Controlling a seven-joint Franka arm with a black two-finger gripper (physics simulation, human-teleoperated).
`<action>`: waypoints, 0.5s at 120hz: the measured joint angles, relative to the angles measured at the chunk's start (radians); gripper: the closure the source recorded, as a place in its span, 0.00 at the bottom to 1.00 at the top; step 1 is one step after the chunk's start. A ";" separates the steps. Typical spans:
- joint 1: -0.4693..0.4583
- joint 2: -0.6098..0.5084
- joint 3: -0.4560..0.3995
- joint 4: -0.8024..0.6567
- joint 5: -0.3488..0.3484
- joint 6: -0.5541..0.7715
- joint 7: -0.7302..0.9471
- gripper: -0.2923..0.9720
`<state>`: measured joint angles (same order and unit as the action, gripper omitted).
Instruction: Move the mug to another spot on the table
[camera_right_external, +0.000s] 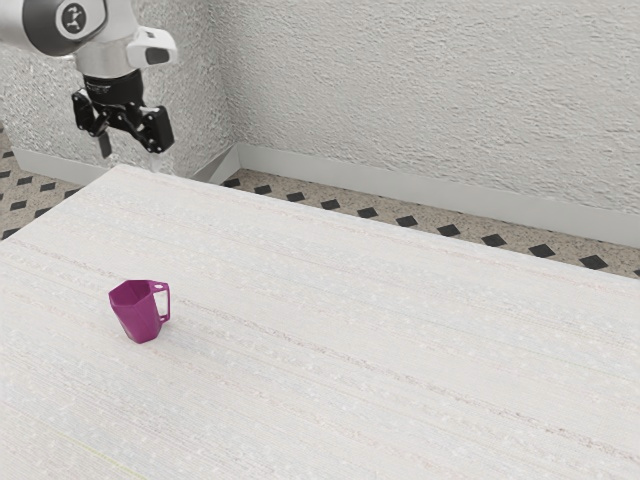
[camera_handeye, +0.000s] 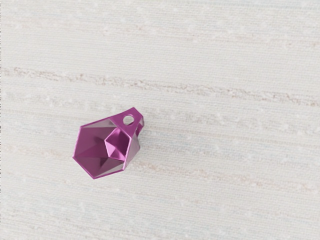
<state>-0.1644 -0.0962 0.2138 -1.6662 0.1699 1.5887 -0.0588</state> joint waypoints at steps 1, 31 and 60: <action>0.001 0.000 0.000 0.000 0.000 0.000 -0.001 0.23; -0.003 0.001 0.006 -0.070 0.000 0.018 -0.013 0.23; -0.018 0.000 0.005 -0.280 -0.002 0.054 0.004 0.23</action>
<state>-0.1827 -0.0962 0.2185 -1.9457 0.1683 1.6424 -0.0548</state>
